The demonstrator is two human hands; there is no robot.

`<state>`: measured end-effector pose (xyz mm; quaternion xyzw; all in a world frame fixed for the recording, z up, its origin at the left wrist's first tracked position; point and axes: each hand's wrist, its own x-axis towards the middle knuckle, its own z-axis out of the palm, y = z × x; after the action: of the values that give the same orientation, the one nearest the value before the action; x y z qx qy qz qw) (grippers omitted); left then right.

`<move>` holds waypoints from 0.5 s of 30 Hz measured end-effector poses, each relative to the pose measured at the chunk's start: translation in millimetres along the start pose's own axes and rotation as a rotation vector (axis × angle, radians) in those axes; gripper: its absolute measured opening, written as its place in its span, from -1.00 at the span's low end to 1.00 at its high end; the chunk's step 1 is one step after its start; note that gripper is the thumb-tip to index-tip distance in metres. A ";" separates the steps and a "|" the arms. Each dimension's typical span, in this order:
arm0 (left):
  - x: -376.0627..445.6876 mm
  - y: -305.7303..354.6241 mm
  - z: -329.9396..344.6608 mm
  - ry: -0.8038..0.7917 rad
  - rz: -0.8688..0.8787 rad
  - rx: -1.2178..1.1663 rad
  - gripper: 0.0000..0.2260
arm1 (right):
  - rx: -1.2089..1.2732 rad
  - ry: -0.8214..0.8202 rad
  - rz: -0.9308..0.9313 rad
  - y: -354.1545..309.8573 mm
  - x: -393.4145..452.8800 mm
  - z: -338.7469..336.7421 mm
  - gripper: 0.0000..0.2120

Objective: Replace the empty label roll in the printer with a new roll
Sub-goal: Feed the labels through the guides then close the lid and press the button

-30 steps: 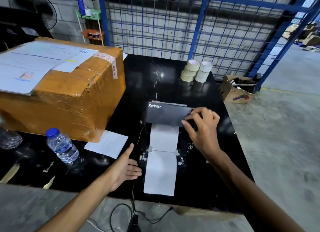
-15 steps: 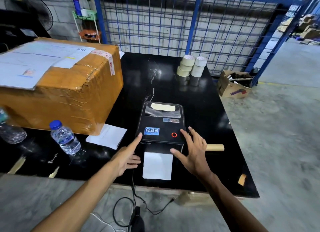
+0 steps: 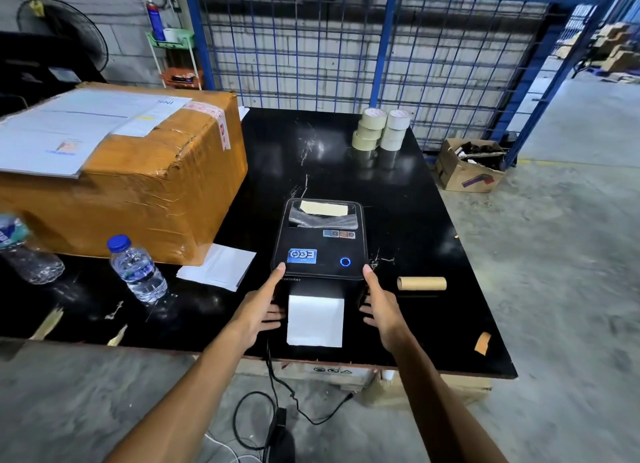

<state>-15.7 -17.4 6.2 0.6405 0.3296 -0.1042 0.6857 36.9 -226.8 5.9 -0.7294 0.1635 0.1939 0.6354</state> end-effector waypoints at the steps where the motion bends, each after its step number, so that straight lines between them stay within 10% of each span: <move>1: 0.4 -0.2 0.6 0.003 0.009 0.006 -0.05 | 0.004 0.001 -0.012 -0.7 -1.5 0.8 -0.25; 15: 4.4 -2.9 0.2 -0.002 0.033 0.005 -0.08 | 0.145 -0.023 -0.045 -3.2 -7.6 0.2 -0.38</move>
<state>-13.9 -16.8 1.4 0.6476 0.3179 -0.0945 0.6860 31.8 -226.2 12.4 -0.6827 0.1534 0.1753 0.6925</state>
